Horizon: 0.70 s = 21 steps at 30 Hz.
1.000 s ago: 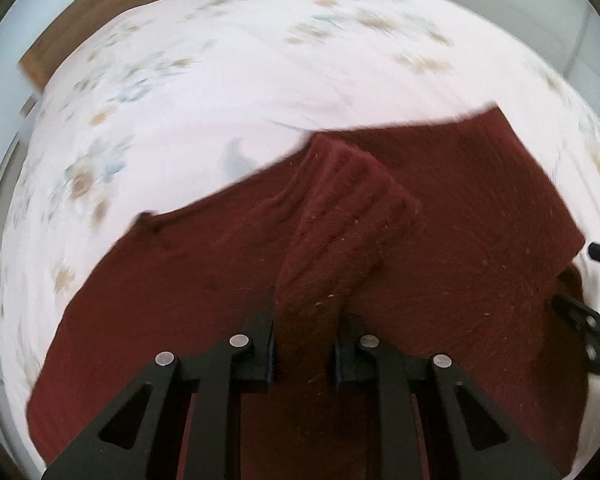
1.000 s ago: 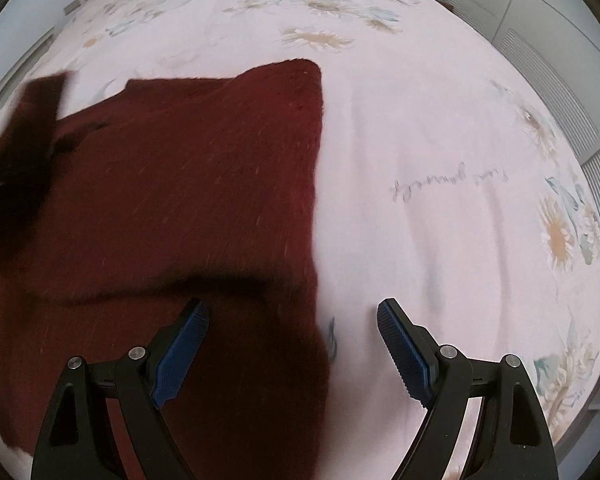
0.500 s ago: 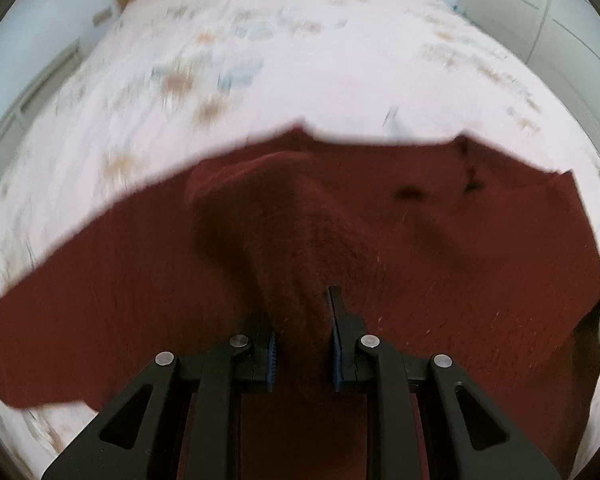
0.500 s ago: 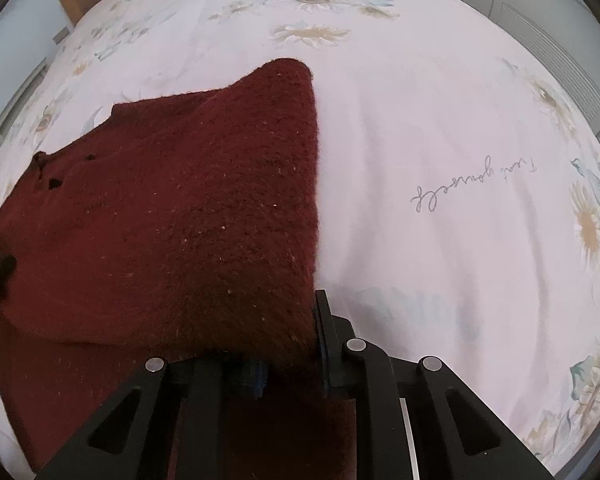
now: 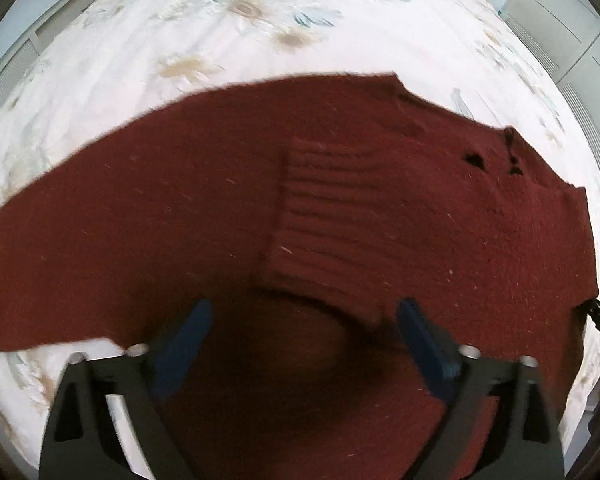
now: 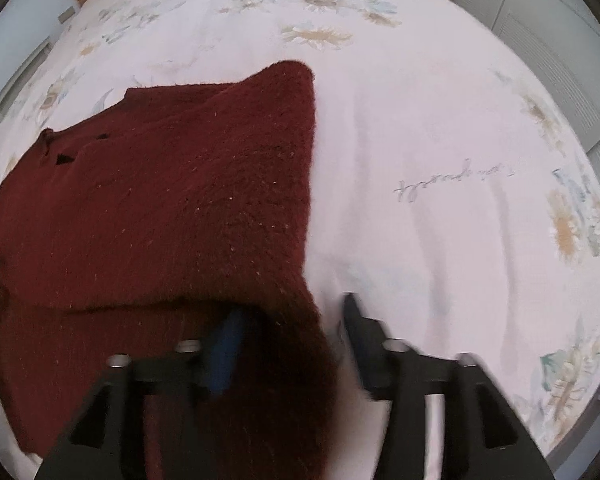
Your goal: Fold small clothes
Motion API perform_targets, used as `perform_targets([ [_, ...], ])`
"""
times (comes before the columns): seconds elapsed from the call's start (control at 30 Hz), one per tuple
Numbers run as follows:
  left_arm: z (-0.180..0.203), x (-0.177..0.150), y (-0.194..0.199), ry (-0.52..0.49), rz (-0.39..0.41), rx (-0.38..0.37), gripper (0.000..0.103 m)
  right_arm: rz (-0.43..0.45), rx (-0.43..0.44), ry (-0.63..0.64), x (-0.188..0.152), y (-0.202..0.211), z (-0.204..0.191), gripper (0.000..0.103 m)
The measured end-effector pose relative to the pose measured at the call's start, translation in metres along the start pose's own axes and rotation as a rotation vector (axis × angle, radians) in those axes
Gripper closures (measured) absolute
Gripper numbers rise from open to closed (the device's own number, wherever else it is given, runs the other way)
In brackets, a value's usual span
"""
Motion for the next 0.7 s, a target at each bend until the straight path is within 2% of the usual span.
perform_targets([
  [0.07,-0.003,0.008,0.007,0.000,0.007,0.010,0.001,0.006,-0.009,0.011,-0.003,0.007,0.002,0.038],
  [0.17,-0.003,0.026,0.009,-0.007,0.010,0.015,0.001,0.007,-0.009,0.015,-0.007,0.015,0.005,0.032],
  [0.23,0.001,0.038,0.002,-0.013,-0.001,0.020,0.001,0.010,-0.012,0.021,-0.009,0.019,0.005,0.031],
  [0.4,0.019,0.050,-0.035,-0.032,-0.097,0.022,0.002,-0.004,-0.029,0.021,-0.017,0.021,0.011,0.030],
  [0.5,0.034,0.051,-0.042,-0.046,-0.076,0.020,0.004,-0.012,-0.031,0.003,-0.017,0.021,0.019,0.030],
  [0.57,0.044,0.048,-0.041,-0.086,-0.061,0.007,0.022,-0.008,-0.016,-0.015,-0.017,0.023,0.023,0.030],
  [0.6,0.048,0.041,-0.040,-0.105,-0.061,-0.006,0.040,-0.005,0.002,-0.029,-0.016,0.025,0.025,0.030],
  [0.63,0.053,0.040,-0.038,-0.119,-0.062,-0.016,0.051,-0.003,0.031,-0.048,-0.014,0.026,0.027,0.030],
  [0.67,0.057,0.040,-0.036,-0.133,-0.060,-0.011,0.056,0.001,0.062,-0.066,-0.011,0.027,0.028,0.029],
  [0.7,0.064,0.040,-0.033,-0.159,-0.052,-0.006,0.071,0.006,0.083,-0.077,-0.008,0.028,0.027,0.028],
])
Point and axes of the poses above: each gripper's, at about its wrist camera, not at the fingertips, and y roughly against the way its jaws point, z to its right, x to its top, the point moved 1 cm from there along -y, roughly the way its jaws point, and after that the axes turned 2 degrees about -z, right-handed, at the moved point
